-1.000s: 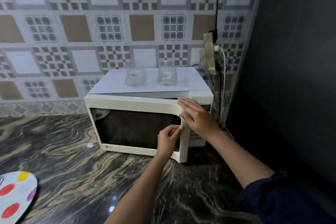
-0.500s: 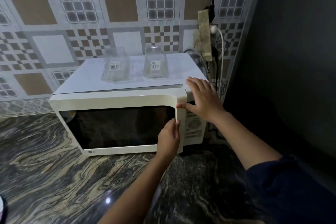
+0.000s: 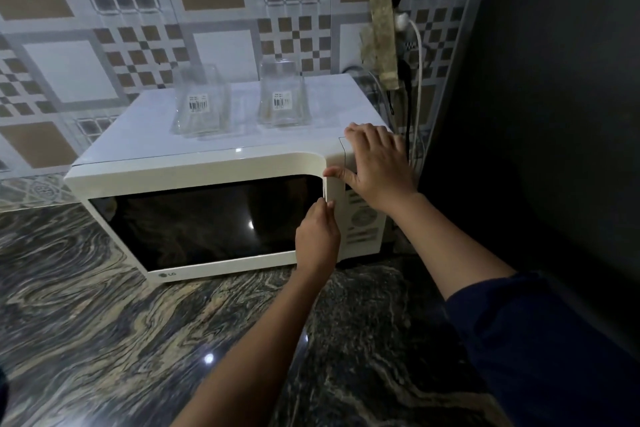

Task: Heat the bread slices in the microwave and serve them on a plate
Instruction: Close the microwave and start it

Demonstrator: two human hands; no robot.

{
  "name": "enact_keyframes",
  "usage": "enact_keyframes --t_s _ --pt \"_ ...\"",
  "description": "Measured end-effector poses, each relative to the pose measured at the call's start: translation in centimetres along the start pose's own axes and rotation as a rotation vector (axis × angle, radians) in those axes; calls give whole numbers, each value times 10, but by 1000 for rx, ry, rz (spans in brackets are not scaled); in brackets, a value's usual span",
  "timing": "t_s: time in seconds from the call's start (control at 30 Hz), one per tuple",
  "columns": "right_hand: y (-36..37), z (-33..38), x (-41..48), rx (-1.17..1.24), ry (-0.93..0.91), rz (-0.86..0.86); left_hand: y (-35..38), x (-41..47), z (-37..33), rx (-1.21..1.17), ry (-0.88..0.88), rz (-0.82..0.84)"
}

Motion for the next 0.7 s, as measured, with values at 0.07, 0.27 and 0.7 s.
enact_keyframes --t_s 0.07,0.27,0.7 --pt "2 0 0 9 0 -8 0 0 0 -13 6 15" --pt "9 -4 -12 98 32 -225 -2 4 8 -175 -27 160" --pt "85 -41 -80 705 463 15 0 2 18 -271 -100 66"
Point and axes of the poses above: each hand's wrist, its own x-axis towards the middle knuckle, its own y-axis out of the palm, z = x × y, the point moved 4 cm from there along x, towards the middle knuckle, and after that the axes turned 11 degrees about -x, right-handed, at the moved point
